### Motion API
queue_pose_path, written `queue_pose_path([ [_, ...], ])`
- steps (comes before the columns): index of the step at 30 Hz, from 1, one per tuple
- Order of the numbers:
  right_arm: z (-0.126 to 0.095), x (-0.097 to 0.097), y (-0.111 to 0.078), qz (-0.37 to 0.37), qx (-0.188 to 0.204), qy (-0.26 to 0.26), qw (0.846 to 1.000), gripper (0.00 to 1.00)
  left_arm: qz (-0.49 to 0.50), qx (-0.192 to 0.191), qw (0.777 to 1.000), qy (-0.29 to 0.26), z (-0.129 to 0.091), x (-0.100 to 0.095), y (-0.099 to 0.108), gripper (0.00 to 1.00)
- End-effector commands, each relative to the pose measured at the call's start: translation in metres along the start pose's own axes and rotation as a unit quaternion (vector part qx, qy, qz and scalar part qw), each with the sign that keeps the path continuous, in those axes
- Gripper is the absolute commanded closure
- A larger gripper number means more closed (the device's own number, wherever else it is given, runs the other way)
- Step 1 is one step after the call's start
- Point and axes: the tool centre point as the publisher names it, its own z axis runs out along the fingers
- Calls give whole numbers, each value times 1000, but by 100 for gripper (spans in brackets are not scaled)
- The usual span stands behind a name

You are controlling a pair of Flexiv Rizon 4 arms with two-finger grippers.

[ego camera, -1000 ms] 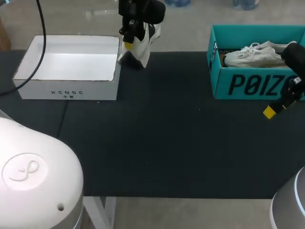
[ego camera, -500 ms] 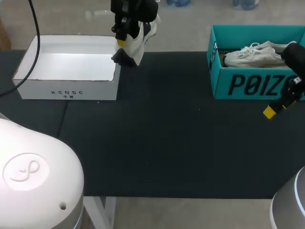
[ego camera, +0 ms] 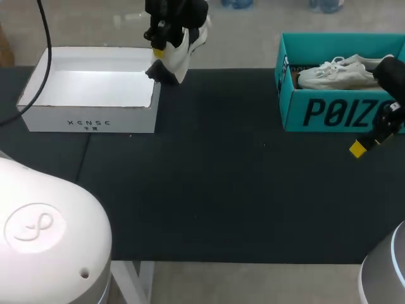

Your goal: Take the shoe out of the shoebox, open the shoe tongue, remove and reinsert the insole, then place the shoe into the shoebox

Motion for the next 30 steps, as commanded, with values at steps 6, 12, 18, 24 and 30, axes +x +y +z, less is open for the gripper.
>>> queue_pose_path([
  [6,1,0,1,1,1,0,1000,0,228,12,971,-73,-19,0,70,100],
  [12,1,0,1,1,1,0,1000,0,334,14,939,-84,-12,-3,111,100],
  [18,1,0,1,1,1,0,1000,0,408,-20,908,-92,2,-4,148,100],
  [24,1,0,1,1,1,0,1000,0,445,-40,891,-82,20,-5,190,100],
  [30,1,0,1,1,1,0,1000,0,432,-63,896,-78,25,-8,202,100],
])
